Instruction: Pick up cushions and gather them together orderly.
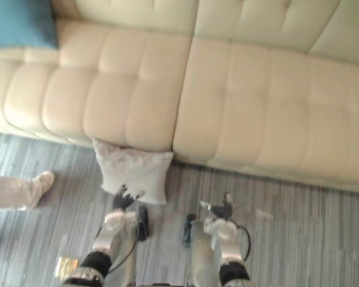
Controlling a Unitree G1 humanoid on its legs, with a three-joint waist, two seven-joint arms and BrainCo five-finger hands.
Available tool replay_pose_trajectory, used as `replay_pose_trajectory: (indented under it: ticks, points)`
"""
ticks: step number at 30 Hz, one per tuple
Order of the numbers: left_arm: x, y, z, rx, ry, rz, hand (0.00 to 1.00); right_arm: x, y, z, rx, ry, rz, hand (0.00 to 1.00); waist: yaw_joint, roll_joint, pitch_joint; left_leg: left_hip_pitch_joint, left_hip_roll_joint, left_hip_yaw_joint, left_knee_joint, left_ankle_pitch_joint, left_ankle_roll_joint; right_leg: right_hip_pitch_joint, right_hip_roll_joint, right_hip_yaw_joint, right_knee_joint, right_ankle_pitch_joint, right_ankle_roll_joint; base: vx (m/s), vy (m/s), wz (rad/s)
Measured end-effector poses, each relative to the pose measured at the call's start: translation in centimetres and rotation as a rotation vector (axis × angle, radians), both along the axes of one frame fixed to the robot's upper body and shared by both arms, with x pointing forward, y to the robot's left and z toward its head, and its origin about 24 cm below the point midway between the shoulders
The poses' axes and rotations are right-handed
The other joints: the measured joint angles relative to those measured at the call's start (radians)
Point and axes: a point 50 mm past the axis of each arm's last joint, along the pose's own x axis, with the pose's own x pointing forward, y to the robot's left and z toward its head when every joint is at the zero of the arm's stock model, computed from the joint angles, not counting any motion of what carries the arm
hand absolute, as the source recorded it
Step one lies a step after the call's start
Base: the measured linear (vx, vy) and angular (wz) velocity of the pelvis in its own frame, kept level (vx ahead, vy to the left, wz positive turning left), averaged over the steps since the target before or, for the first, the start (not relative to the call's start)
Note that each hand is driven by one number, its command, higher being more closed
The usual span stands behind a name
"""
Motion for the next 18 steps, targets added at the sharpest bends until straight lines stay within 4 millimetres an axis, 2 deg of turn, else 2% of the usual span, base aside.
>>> replay_pose_trajectory:
  ticks: [2,5,9,12,18]
  points:
    - [-2.6,0.7,-1.9,0.022,0.106,-0.014,0.00,-3.0,-0.4,-2.3,0.003,0.136,-0.004,0.00,-0.002,0.001,-0.064,0.075,-0.010,0.005,-0.105,0.044,-0.011,0.062,0.000,-0.014,-0.073,0.021,0.005,0.08,-0.023,0.09]
    - [-4.7,1.0,-3.3,0.029,0.191,-0.022,0.00,-5.3,-0.7,-3.8,0.009,0.236,-0.014,0.00,-0.003,0.002,-0.110,0.162,-0.019,0.017,-0.205,0.083,-0.015,0.131,0.005,-0.016,-0.143,0.041,0.008,0.11,-0.010,-0.01]
    - [-6.9,1.3,-4.7,0.033,0.292,-0.022,0.00,-7.4,-1.4,-4.9,0.008,0.329,-0.021,0.00,-0.006,0.014,-0.152,0.254,-0.024,0.021,-0.311,0.114,-0.018,0.213,0.018,-0.016,-0.234,0.070,0.016,0.12,0.013,-0.04]
    - [-7.9,1.5,-5.2,0.039,0.335,-0.033,0.00,-8.3,-1.5,-5.5,0.022,0.375,-0.025,0.00,-0.012,0.015,-0.156,0.308,-0.029,0.017,-0.358,0.126,-0.018,0.275,0.025,-0.019,-0.290,0.090,0.024,0.09,0.020,0.00]
    - [-8.5,2.0,-5.6,0.053,0.365,-0.052,0.00,-8.5,-1.4,-5.9,0.043,0.405,-0.038,0.00,-0.026,0.018,-0.165,0.343,-0.039,0.000,-0.374,0.130,-0.013,0.342,0.028,-0.027,-0.357,0.115,0.030,0.03,0.021,0.07]
